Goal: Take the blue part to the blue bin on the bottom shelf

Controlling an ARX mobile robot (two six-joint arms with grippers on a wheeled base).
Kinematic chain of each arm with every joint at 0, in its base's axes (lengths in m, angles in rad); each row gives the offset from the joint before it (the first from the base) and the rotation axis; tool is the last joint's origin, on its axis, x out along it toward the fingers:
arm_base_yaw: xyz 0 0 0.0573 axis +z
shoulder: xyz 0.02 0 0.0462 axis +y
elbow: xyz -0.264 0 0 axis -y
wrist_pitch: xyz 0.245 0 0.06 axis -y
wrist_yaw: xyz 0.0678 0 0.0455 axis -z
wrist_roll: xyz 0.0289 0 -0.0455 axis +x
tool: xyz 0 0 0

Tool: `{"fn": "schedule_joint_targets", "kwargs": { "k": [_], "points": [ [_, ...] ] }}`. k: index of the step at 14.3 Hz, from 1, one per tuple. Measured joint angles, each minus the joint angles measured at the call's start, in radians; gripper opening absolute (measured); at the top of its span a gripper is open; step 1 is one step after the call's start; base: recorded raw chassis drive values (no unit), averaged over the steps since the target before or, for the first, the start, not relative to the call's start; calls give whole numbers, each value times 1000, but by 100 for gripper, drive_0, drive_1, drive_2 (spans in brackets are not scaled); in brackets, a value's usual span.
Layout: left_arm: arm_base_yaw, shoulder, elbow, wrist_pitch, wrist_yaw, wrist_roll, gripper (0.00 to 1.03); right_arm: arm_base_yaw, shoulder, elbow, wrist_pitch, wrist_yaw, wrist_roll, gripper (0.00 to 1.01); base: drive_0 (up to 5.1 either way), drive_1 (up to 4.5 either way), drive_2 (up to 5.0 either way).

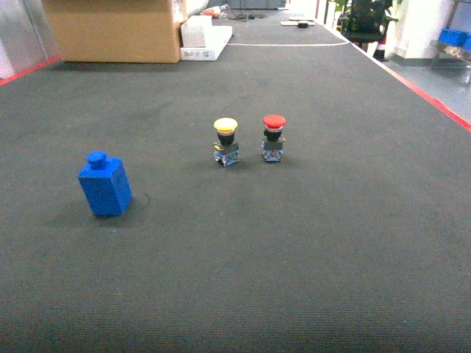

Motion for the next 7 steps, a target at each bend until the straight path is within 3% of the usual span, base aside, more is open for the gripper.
{"fn": "schedule_joint_targets", "kwargs": {
  "k": [7],
  "points": [
    [0,0,0,0,0,0,98,0,0,0,0,0,0,98,0,0,0]
  ]
}}
